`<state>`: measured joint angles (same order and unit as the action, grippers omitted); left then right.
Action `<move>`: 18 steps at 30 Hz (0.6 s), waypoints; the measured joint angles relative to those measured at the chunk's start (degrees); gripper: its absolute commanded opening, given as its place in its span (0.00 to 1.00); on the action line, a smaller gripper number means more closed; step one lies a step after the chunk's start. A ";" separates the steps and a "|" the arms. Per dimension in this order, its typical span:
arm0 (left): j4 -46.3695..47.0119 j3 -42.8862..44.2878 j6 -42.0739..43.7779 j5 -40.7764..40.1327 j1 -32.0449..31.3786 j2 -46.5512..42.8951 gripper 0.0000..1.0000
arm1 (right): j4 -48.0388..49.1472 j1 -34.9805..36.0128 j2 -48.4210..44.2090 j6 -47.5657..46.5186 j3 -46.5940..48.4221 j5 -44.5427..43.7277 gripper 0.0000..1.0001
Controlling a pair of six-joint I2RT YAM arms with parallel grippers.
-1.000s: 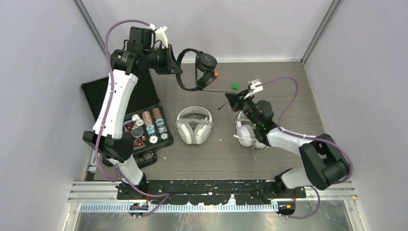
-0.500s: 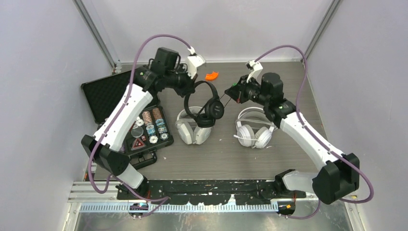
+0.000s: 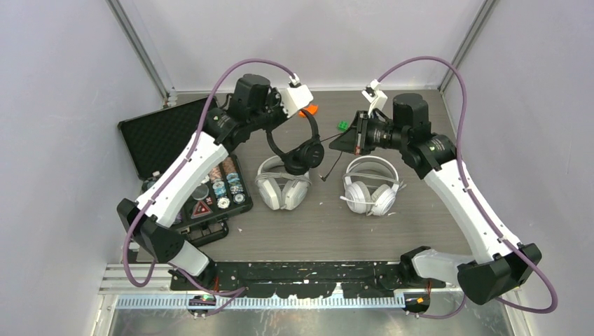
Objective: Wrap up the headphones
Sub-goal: Wrap the headphones cable around the headphones.
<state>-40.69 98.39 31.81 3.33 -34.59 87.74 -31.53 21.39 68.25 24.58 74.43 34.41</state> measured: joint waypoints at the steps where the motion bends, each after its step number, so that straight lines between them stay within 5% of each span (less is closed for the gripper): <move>1: 1.16 -0.68 0.46 -1.36 -0.42 -0.33 0.00 | 0.09 -0.02 0.02 1.42 0.28 1.60 0.00; 6: 6.60 -6.78 2.86 -5.49 -1.86 -3.82 0.00 | 2.14 -0.09 1.20 7.93 0.35 6.60 0.00; 11: 10.71 -9.97 4.92 -8.70 -2.32 -6.34 0.00 | 13.94 -0.09 2.71 19.63 -2.47 10.78 0.00; 18: 11.72 -9.90 4.13 -14.78 -3.02 -5.95 0.00 | 21.33 0.02 4.68 27.87 -4.22 9.25 0.01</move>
<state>-28.97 88.49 35.94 -11.44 -37.60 81.80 -10.20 21.41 72.93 52.45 70.22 43.66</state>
